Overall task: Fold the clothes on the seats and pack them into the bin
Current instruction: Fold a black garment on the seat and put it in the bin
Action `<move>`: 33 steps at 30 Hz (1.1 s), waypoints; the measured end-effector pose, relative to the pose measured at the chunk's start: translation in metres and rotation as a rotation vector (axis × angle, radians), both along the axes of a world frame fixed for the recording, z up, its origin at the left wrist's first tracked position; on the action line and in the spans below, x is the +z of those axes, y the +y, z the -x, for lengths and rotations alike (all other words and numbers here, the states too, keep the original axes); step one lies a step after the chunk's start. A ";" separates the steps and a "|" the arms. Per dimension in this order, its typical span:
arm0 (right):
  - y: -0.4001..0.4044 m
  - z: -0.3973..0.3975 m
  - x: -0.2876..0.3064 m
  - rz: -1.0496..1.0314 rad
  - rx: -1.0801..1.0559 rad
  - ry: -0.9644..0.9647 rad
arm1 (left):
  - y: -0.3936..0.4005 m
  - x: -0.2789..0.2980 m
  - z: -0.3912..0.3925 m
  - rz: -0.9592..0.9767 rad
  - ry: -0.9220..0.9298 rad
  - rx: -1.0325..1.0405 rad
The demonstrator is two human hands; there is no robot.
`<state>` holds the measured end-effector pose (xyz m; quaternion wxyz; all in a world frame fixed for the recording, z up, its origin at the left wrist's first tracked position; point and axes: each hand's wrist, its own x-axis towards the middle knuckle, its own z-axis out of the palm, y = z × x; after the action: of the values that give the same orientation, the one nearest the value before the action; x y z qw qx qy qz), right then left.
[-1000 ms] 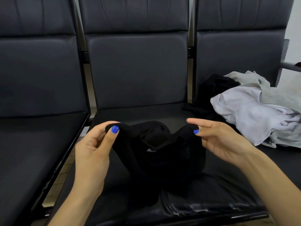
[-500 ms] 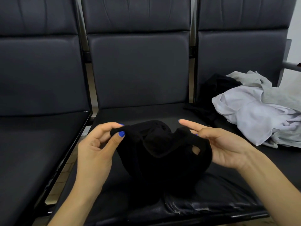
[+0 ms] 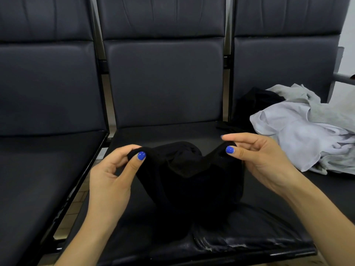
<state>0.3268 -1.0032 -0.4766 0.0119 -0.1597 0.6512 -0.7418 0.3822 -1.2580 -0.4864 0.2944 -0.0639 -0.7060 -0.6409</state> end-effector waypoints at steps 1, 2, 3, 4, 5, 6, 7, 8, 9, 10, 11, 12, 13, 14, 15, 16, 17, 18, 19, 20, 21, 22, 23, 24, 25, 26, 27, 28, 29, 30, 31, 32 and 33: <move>0.002 0.001 -0.001 -0.008 0.011 0.025 | -0.001 -0.001 0.000 0.003 0.000 0.007; 0.003 0.001 -0.002 -0.034 0.012 0.047 | -0.001 -0.001 0.000 0.005 0.001 0.016; 0.003 0.000 -0.001 -0.062 0.000 0.057 | 0.000 -0.001 0.000 0.004 -0.002 0.026; 0.003 0.000 -0.001 -0.091 -0.025 0.067 | -0.001 -0.002 0.001 0.005 -0.004 0.035; 0.002 0.001 -0.002 -0.139 -0.070 0.079 | -0.001 -0.001 0.001 0.012 -0.003 0.042; 0.002 0.002 -0.004 -0.223 -0.128 0.108 | -0.001 -0.002 0.002 0.028 0.006 0.055; 0.003 0.004 -0.005 -0.348 -0.185 0.153 | 0.000 -0.001 0.001 0.050 0.018 0.067; 0.004 0.006 -0.008 -0.490 -0.247 0.208 | 0.000 -0.001 0.001 0.078 0.030 0.083; 0.006 0.009 -0.011 -0.609 -0.303 0.254 | 0.000 0.000 0.000 0.105 0.038 0.099; 0.009 0.012 -0.013 -0.684 -0.357 0.290 | 0.000 0.000 -0.001 0.126 0.044 0.114; 0.012 0.013 -0.013 -0.709 -0.409 0.314 | -0.001 0.001 -0.001 0.137 0.042 0.125; 0.014 0.013 -0.013 -0.703 -0.451 0.333 | -0.003 0.000 -0.002 0.137 0.041 0.133; 0.017 0.011 -0.012 -0.687 -0.490 0.351 | -0.005 0.000 -0.003 0.127 0.045 0.140; 0.019 0.009 -0.011 -0.659 -0.519 0.371 | -0.007 -0.002 -0.003 0.117 0.055 0.151; 0.022 0.006 -0.008 -0.626 -0.540 0.380 | -0.008 -0.002 -0.005 0.120 0.073 0.177; 0.024 0.002 -0.005 -0.597 -0.556 0.393 | -0.008 -0.001 -0.007 0.144 0.098 0.220; 0.025 -0.004 0.001 -0.576 -0.575 0.407 | -0.008 0.001 -0.010 0.169 0.130 0.261; 0.027 -0.008 0.008 -0.537 -0.587 0.424 | -0.008 0.002 -0.011 0.179 0.158 0.289; 0.026 -0.013 0.016 -0.458 -0.583 0.425 | -0.008 0.003 -0.013 0.155 0.174 0.288; 0.024 -0.020 0.023 -0.346 -0.557 0.409 | -0.008 0.006 -0.017 0.112 0.176 0.260; 0.021 -0.026 0.034 -0.229 -0.527 0.385 | -0.006 0.013 -0.023 0.066 0.182 0.223; 0.019 -0.033 0.047 -0.139 -0.514 0.374 | -0.003 0.025 -0.029 0.034 0.195 0.190; 0.018 -0.040 0.064 -0.089 -0.510 0.388 | -0.002 0.038 -0.034 0.013 0.222 0.162; 0.018 -0.048 0.081 -0.071 -0.511 0.432 | -0.003 0.055 -0.040 -0.002 0.261 0.136; 0.018 -0.057 0.102 -0.066 -0.520 0.492 | -0.004 0.075 -0.047 -0.014 0.311 0.118; 0.019 -0.065 0.124 -0.059 -0.533 0.560 | -0.005 0.100 -0.054 -0.026 0.367 0.103; 0.020 -0.074 0.148 -0.053 -0.552 0.620 | -0.008 0.125 -0.060 -0.040 0.423 0.081; 0.021 -0.082 0.174 -0.053 -0.572 0.668 | -0.013 0.152 -0.066 -0.059 0.470 0.049; 0.021 -0.092 0.199 -0.053 -0.591 0.710 | -0.017 0.178 -0.073 -0.079 0.507 0.028; 0.020 -0.101 0.223 -0.042 -0.601 0.755 | -0.020 0.205 -0.080 -0.103 0.536 0.018; 0.019 -0.111 0.248 -0.022 -0.605 0.806 | -0.023 0.231 -0.088 -0.129 0.562 0.006; 0.018 -0.120 0.271 -0.002 -0.603 0.868 | -0.025 0.255 -0.097 -0.155 0.591 -0.019; 0.017 -0.128 0.292 0.001 -0.600 0.934 | -0.027 0.276 -0.107 -0.176 0.619 -0.043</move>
<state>0.4549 -0.9863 -0.1846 -0.4899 -0.2791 0.6039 -0.5635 0.4890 -1.2849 -0.2101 0.4859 -0.2452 -0.5231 -0.6558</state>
